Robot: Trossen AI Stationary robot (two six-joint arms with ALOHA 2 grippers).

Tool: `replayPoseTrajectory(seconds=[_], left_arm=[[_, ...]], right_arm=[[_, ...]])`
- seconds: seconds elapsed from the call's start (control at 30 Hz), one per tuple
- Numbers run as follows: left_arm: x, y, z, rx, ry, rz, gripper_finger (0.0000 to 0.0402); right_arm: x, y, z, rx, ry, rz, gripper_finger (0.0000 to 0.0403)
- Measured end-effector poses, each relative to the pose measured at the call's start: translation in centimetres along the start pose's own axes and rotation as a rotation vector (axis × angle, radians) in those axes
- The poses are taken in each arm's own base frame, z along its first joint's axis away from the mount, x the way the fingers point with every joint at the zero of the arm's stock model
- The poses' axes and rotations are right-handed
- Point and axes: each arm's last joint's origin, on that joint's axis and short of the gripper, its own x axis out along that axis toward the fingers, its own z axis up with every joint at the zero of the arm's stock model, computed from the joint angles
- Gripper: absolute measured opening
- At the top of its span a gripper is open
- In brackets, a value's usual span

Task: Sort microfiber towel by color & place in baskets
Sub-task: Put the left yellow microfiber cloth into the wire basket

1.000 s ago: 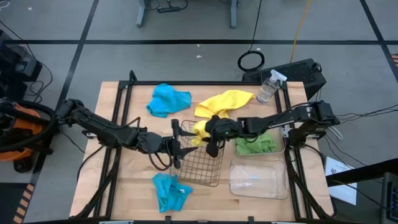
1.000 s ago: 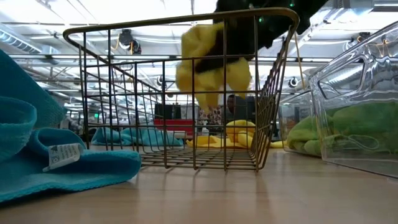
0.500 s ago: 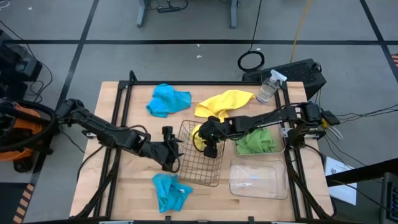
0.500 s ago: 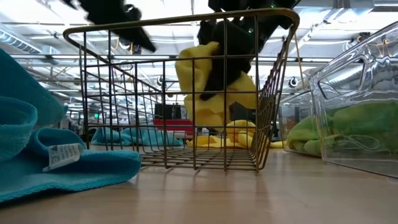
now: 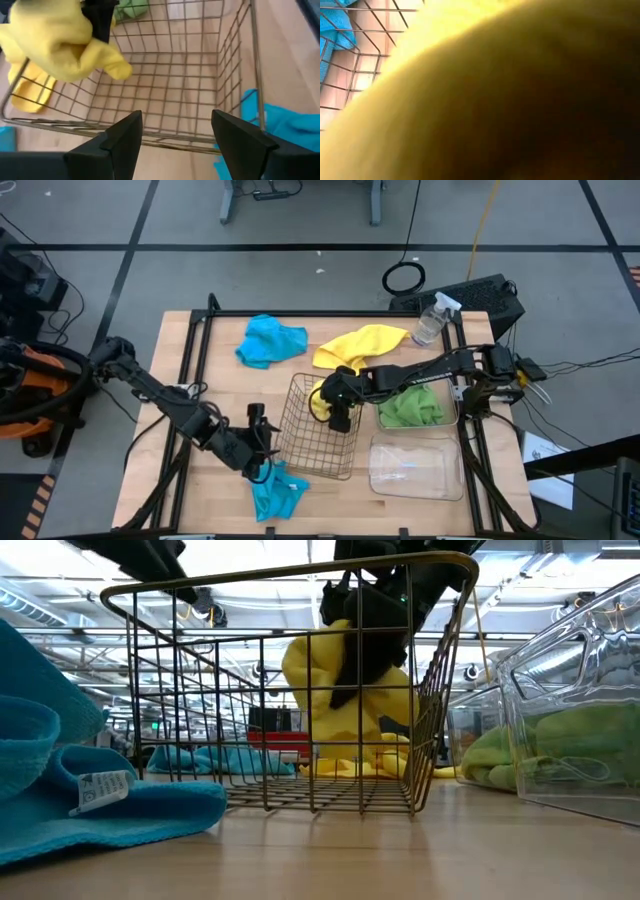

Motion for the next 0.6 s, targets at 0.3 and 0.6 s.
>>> replayPoseTrajectory(seconds=[0.3, 0.6], left_arm=[[0.9, -0.4, -2.0, -0.031, 0.035, 0.011, 0.0244], [1.7, -0.6, -2.0, -0.027, -0.092, 0.011, 0.0244]], right_arm=[[-0.1, 0.0, -0.2, -0.032, 0.023, -0.004, 0.0254], [-3.0, 0.1, 1.2, -0.068, 0.086, -0.018, 0.0273]])
